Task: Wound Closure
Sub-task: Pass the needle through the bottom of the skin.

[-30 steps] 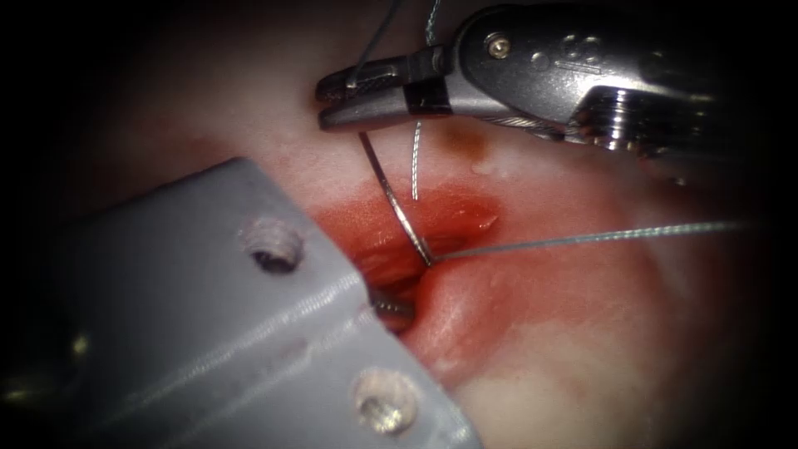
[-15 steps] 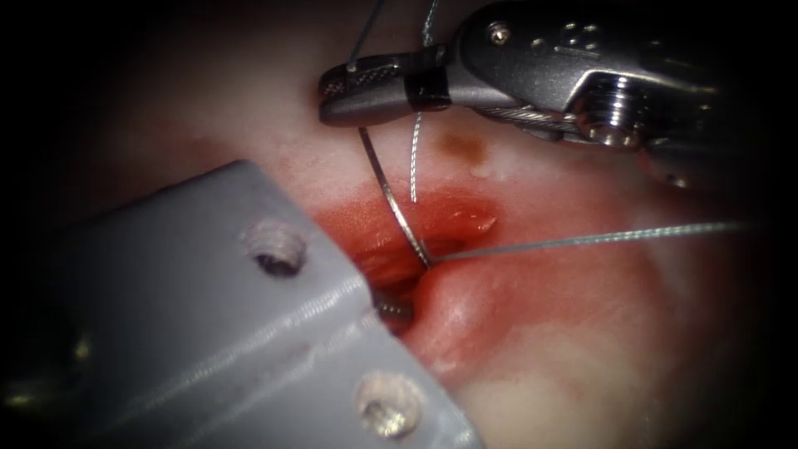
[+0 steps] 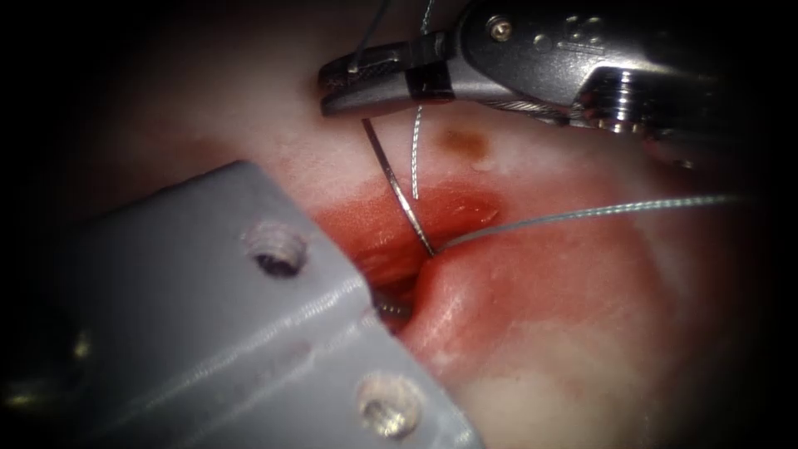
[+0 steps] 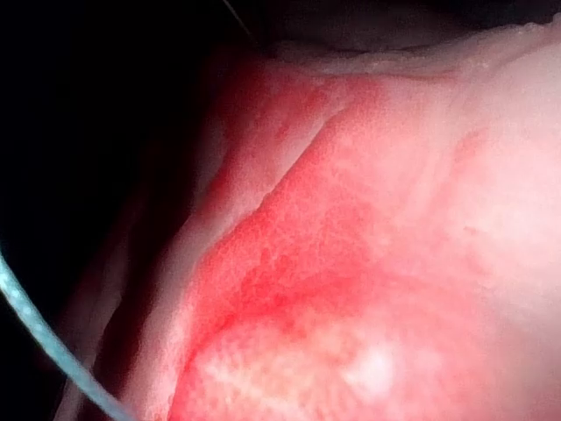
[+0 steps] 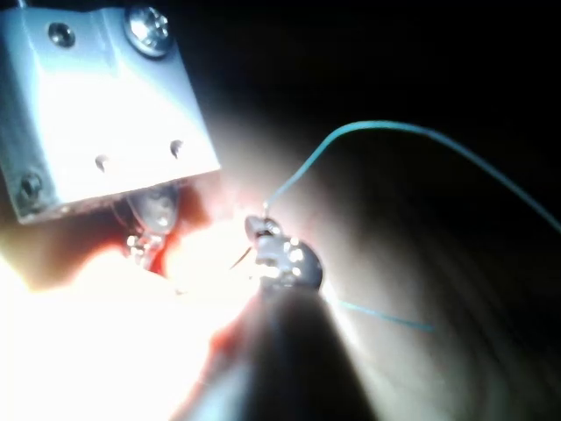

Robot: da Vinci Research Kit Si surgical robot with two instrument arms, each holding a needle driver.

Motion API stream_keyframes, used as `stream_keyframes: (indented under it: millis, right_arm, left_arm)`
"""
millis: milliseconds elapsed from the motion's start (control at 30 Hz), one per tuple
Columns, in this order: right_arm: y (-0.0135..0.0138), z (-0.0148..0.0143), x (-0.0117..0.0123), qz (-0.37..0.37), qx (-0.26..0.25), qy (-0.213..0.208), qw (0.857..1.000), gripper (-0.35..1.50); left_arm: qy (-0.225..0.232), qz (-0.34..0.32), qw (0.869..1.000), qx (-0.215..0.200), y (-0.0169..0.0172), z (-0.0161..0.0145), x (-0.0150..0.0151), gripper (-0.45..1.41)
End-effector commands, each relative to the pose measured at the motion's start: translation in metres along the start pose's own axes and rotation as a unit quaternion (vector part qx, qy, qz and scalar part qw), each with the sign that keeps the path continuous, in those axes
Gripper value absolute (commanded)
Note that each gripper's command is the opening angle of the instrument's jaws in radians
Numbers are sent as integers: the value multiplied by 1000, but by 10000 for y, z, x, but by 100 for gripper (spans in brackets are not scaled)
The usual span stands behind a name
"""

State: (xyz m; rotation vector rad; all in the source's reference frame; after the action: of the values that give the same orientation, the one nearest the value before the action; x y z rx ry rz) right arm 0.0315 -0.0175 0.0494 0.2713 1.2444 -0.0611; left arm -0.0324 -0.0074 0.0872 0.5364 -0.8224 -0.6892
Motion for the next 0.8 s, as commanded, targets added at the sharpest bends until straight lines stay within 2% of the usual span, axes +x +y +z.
stream_keyframes:
  millis: [33,433,800]
  right_arm:
    - [12,7,11,-5,-5,5,1000,-35]
    - [16,12,16,-38,-18,14,999,-35]
    - [20,12,18,-35,-22,15,999,-35]
  left_arm:
    - [-2,3,1000,-1,4,0,-11,-45]
    - [-2,2,1000,-2,4,2,-11,-45]
    - [-2,2,1000,-2,4,2,-12,-45]
